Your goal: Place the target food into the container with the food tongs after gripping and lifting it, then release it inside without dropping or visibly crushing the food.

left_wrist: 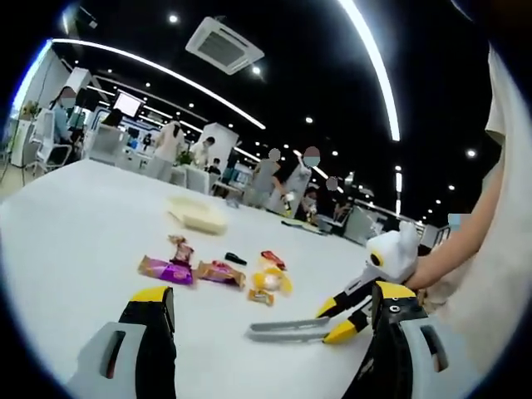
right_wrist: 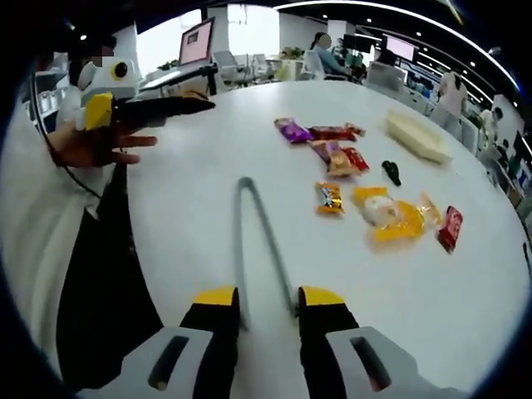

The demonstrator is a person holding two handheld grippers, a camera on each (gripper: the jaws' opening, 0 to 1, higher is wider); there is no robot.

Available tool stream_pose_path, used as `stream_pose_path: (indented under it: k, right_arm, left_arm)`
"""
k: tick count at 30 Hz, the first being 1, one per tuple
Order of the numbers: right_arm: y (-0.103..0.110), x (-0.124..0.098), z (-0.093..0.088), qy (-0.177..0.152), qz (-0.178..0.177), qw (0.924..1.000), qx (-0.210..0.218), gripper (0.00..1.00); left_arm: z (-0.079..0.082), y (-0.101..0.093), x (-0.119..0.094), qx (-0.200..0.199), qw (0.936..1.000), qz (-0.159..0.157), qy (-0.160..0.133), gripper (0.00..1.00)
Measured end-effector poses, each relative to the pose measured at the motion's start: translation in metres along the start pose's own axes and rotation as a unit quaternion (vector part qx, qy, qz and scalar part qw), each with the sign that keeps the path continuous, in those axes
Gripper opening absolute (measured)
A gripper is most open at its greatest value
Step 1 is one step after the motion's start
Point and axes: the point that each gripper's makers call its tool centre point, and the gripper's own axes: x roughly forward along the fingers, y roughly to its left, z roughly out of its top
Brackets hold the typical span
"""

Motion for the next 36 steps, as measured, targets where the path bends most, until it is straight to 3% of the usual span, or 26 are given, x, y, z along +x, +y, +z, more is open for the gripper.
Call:
stream_pose_path:
  k: [13,20,36]
  right_arm:
    - [0.003,-0.001,0.000,0.010,-0.014,0.9998,0.013,0.25]
    - [0.002,0.000,0.000,0.012,-0.018,0.9997,0.011,0.25]
    - [0.004,0.003,0.004,-0.003,-0.013,0.9980,0.061,0.23]
  left_arm:
    - [-0.007,-0.010,0.004,0.009,0.9997,-0.017,0.012,0.99]
    - [-0.010,-0.007,-0.002,0.007,0.9998,-0.011,0.018,0.99]
    - [-0.018,-0.006,-0.006,0.009,0.9991,-0.008,0.040,0.99]
